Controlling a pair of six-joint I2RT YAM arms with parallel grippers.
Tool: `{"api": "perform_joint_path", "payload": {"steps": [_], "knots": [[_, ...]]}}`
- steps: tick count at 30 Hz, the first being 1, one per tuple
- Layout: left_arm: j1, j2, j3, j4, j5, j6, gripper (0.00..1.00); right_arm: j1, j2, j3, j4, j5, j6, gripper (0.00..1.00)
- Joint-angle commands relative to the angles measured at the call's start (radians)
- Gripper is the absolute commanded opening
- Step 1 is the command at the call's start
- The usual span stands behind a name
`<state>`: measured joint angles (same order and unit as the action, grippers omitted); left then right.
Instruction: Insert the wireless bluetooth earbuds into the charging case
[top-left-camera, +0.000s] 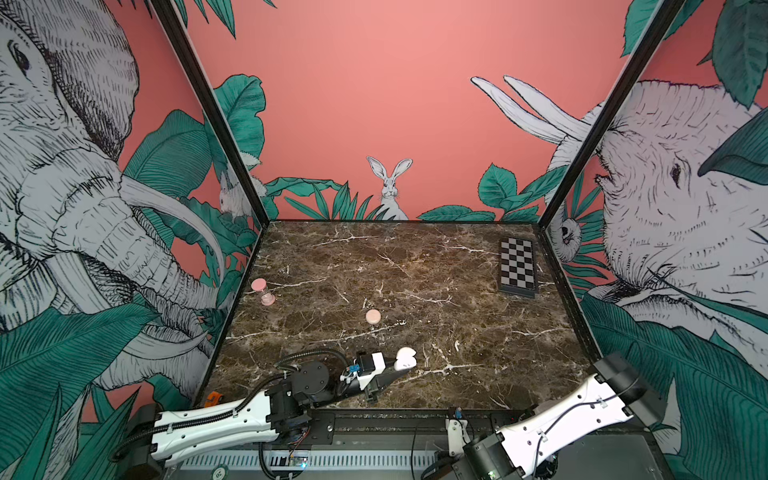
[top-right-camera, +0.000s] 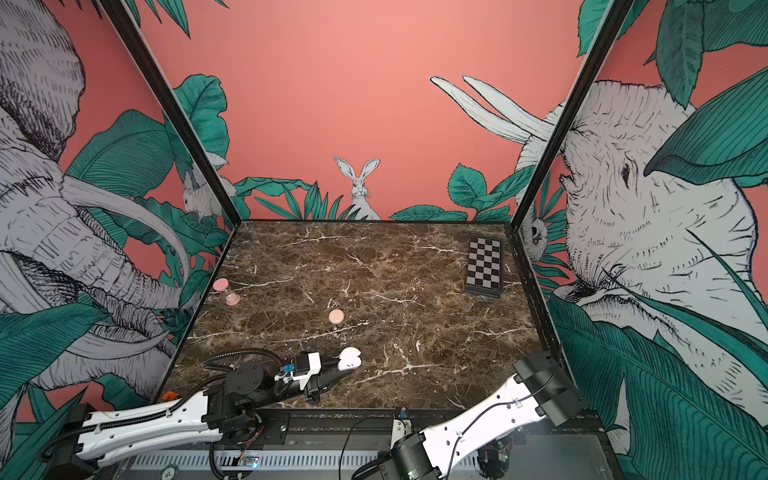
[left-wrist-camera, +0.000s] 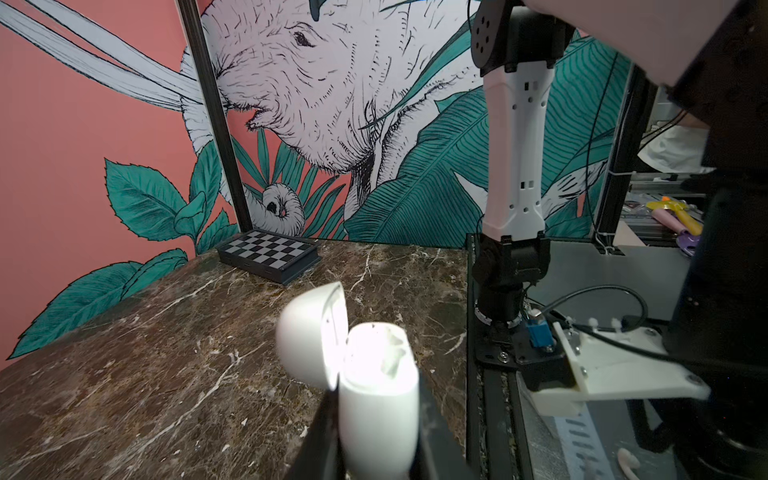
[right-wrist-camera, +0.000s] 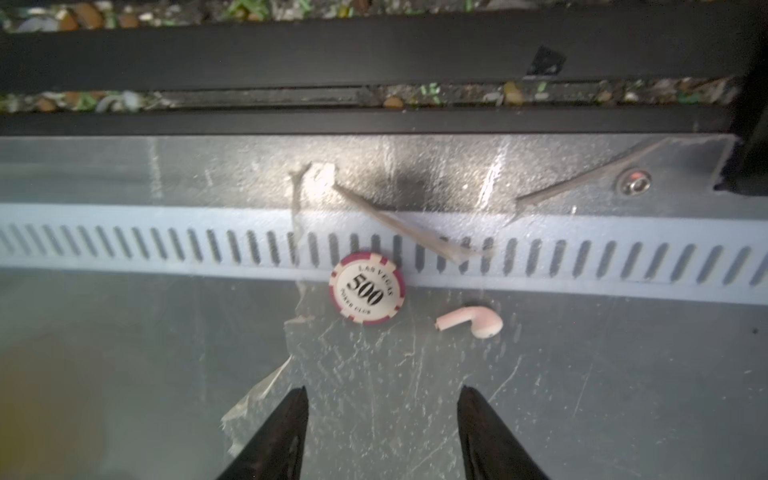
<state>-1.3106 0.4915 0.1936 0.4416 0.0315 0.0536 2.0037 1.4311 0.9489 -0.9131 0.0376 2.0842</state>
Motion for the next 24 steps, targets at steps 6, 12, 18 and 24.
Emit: {"api": "perform_joint_path", "payload": {"steps": [6,12,18,24], "knots": [[-0.016,-0.03,0.03,-0.027,-0.007,0.024,0.0,-0.019,-0.004,0.014,-0.178,0.009,0.625,0.58],[-0.019,-0.033,0.033,-0.039,-0.011,0.027,0.0,-0.011,-0.027,-0.05,-0.128,-0.057,0.628,0.55],[-0.018,-0.014,0.039,-0.038,-0.03,0.04,0.0,0.003,-0.075,-0.169,0.003,-0.056,0.62,0.53],[-0.019,0.011,0.054,-0.046,-0.044,0.045,0.0,0.059,-0.073,-0.193,0.095,-0.055,0.622,0.51]]}}
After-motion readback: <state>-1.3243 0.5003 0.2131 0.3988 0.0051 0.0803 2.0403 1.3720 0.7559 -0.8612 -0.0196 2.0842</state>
